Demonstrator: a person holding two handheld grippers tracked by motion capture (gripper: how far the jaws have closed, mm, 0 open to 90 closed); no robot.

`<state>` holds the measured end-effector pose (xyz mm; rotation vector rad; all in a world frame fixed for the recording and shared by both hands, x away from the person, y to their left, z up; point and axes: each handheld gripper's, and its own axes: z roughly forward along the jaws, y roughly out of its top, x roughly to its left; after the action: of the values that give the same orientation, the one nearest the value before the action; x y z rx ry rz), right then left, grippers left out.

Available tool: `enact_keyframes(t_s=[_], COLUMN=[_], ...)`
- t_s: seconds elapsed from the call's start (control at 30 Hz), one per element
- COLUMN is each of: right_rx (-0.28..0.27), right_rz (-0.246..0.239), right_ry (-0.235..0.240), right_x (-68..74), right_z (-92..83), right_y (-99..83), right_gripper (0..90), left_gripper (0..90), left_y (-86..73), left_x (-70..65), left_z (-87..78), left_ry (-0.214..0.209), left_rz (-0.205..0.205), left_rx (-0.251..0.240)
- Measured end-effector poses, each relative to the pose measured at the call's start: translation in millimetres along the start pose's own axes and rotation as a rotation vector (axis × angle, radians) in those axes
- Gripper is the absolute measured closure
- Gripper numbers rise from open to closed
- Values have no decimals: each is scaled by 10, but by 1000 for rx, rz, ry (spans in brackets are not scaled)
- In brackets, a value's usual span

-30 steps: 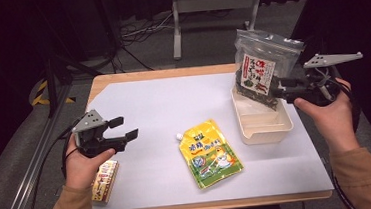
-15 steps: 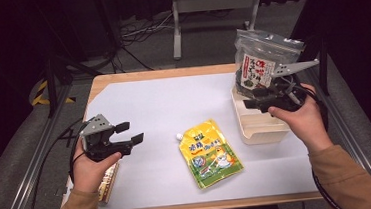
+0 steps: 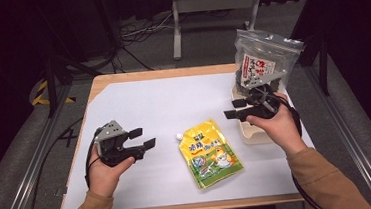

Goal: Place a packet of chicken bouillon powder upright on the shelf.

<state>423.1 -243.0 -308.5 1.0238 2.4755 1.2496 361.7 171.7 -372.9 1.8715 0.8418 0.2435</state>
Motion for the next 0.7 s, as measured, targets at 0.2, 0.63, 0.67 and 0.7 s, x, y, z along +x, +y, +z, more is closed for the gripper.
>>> enact_keyframes(t_s=[0.2,0.63,0.67,0.7], right_rx=[17,100,110,120], right_rz=[-14,20,23,28], right_ry=[-17,-90,-91,-91], right_x=[18,1,-1,-6], right_z=[178,500,527,556], right_y=[-51,-162,-173,-184], right_gripper=[472,501,499,499], left_gripper=[354,399,416,419], left_y=[-78,-217,-221,-225], left_x=[-32,-80,-89,-95], left_z=[136,389,414,439], left_ry=[8,-27,-16,-13], left_rz=[0,-28,-35,-38], left_rx=[22,50,55,59])
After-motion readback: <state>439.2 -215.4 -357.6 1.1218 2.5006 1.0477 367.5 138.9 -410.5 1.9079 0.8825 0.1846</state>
